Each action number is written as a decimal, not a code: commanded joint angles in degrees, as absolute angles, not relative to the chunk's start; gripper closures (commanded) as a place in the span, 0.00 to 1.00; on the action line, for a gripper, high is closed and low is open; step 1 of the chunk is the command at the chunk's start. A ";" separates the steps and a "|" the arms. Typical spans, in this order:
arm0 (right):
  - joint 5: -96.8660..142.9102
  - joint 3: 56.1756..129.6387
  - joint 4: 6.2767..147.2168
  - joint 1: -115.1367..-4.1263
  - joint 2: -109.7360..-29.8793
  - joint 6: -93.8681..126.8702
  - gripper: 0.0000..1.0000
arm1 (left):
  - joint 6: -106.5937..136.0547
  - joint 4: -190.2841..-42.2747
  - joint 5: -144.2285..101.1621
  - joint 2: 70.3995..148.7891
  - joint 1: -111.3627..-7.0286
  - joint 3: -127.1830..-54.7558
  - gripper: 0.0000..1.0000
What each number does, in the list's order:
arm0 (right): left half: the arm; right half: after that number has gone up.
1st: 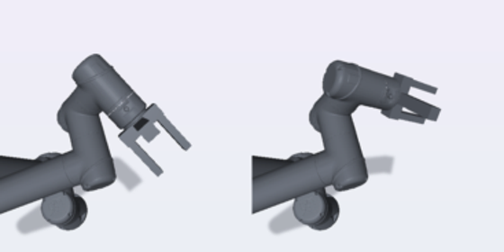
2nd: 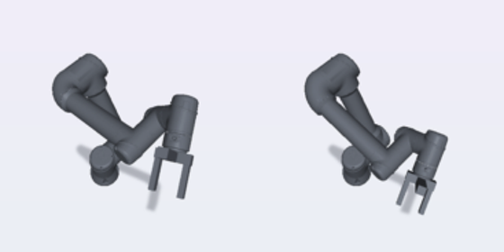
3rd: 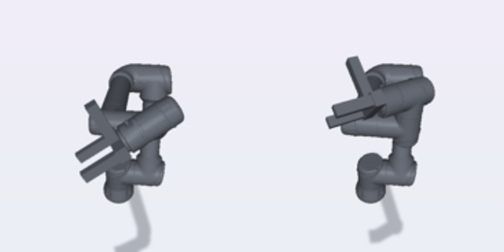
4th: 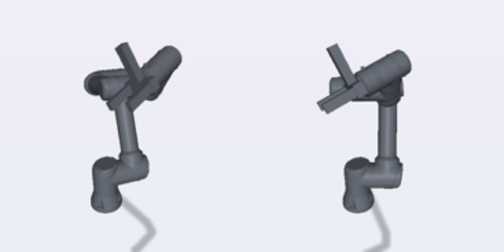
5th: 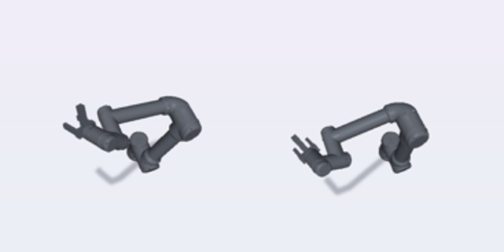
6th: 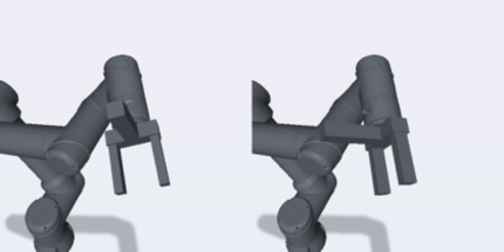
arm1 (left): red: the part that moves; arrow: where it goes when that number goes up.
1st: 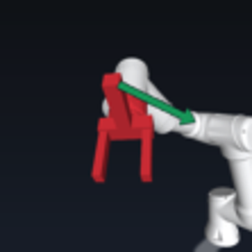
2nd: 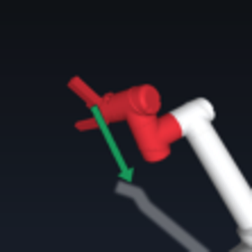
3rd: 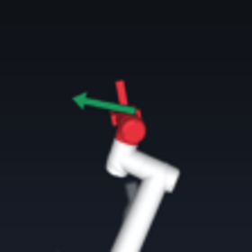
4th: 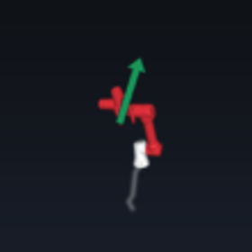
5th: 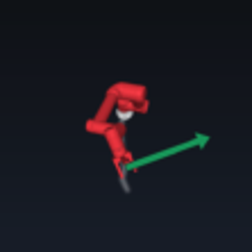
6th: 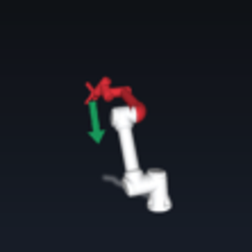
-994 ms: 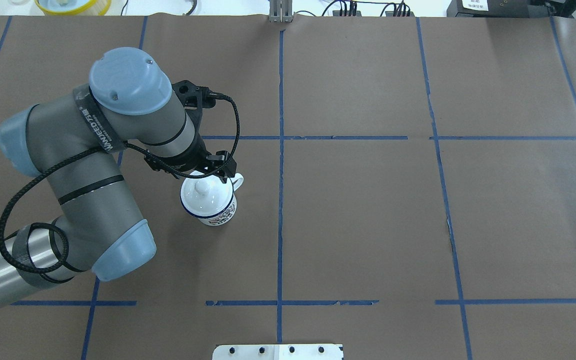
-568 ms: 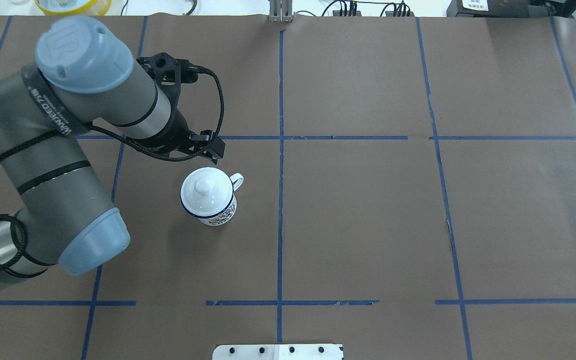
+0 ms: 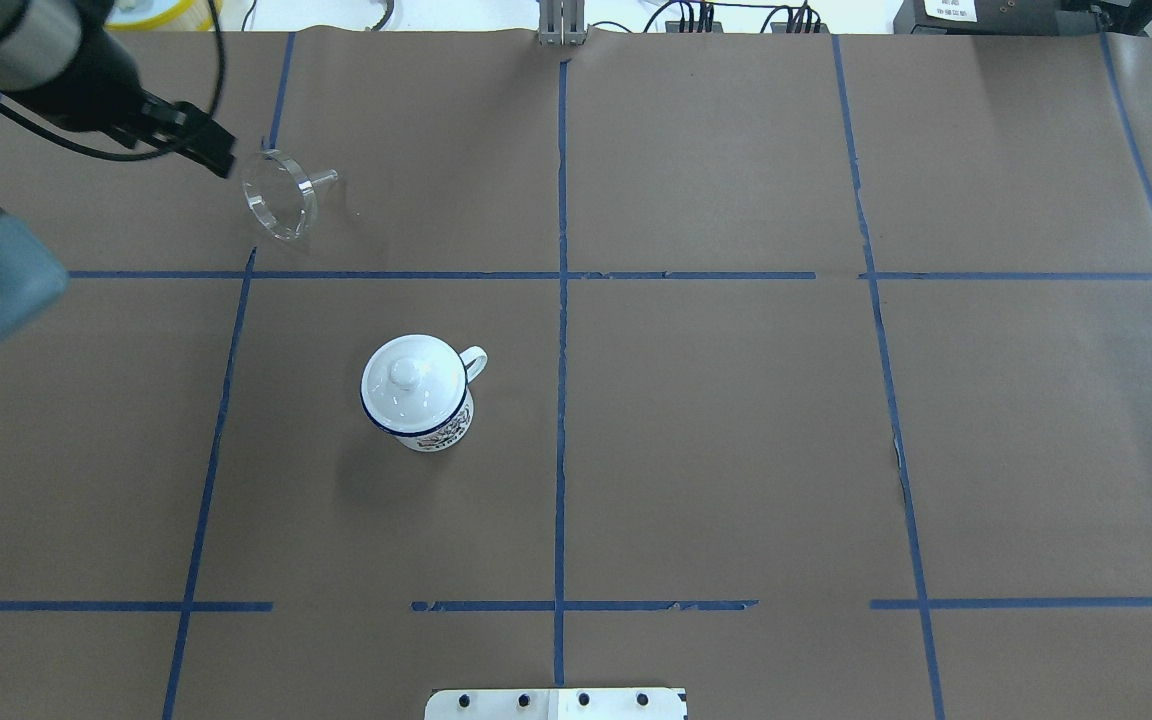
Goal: Remove funnel from cup
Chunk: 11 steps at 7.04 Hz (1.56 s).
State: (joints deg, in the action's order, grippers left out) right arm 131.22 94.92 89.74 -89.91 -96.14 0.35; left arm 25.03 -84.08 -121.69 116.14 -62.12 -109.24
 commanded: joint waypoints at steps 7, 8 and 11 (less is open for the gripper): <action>131.22 94.92 89.74 -89.91 -96.15 0.35 0.00 | -5.71 -88.59 -129.11 91.69 -92.19 -95.02 0.00; 131.22 94.92 89.74 -89.91 -96.15 0.35 0.00 | -5.80 -88.85 -130.24 89.84 -92.37 -94.92 0.00; 131.22 94.92 89.74 -89.91 -96.06 0.35 0.00 | -5.71 -89.65 -132.89 87.36 -92.29 -94.75 0.00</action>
